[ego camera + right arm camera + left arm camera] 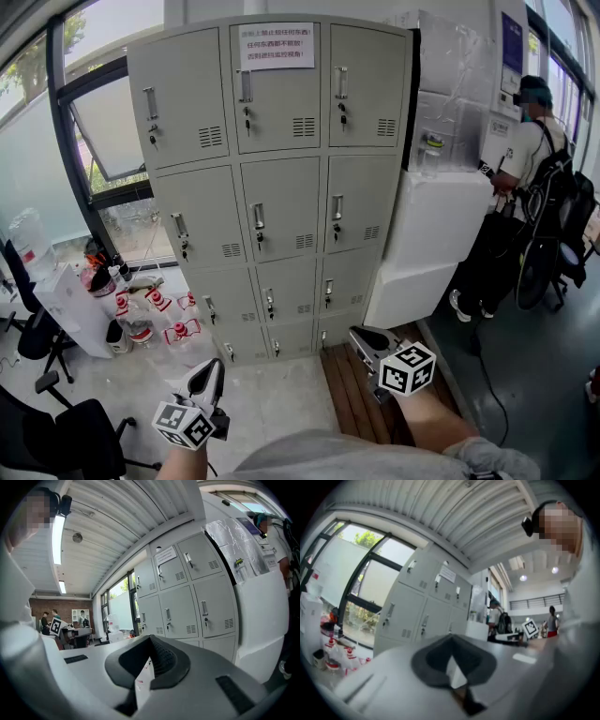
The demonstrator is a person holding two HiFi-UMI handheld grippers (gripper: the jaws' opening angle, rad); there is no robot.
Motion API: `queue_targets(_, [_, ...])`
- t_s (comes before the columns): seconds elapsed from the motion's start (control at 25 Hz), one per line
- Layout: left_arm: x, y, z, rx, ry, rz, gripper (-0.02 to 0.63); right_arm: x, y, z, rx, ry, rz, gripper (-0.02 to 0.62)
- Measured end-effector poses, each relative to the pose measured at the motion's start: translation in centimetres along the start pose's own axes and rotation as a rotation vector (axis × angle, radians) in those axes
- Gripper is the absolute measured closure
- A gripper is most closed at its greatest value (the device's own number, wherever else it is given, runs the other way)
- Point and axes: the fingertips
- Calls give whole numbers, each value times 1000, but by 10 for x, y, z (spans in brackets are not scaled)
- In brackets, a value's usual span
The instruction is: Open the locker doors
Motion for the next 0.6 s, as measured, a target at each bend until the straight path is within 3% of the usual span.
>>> queue_targets(0.6, [18, -2, -20, -8, -6, -4, 601, 14, 12, 4, 10, 30, -5, 589])
Point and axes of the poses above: the fingertips, and each gripper's own axes: z backward along the fingers, x to its right, y out of its top, and after that the axes turned 13 degrees about -y, right-handed
